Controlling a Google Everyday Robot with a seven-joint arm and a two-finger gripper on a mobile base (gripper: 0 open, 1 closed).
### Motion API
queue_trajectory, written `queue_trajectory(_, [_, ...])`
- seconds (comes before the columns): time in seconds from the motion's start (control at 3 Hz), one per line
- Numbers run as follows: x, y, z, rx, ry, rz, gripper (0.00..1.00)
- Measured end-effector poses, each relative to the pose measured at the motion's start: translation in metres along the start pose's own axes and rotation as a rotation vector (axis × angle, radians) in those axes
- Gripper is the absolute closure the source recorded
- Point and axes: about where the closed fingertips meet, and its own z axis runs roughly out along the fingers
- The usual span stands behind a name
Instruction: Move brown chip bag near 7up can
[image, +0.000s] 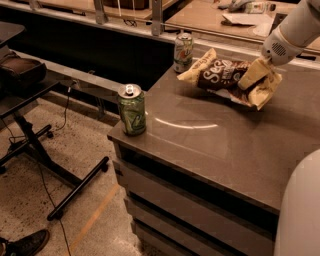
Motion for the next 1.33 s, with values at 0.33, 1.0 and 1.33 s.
queue_trajectory(0.33, [-0.006, -0.001, 0.004, -0.017, -0.014, 0.01, 1.0])
queue_trajectory(1.0, [-0.013, -0.002, 0.013, -0.041, -0.025, 0.023, 0.58])
queue_trajectory(1.33, [-0.015, -0.002, 0.015, -0.047, -0.03, 0.022, 0.35])
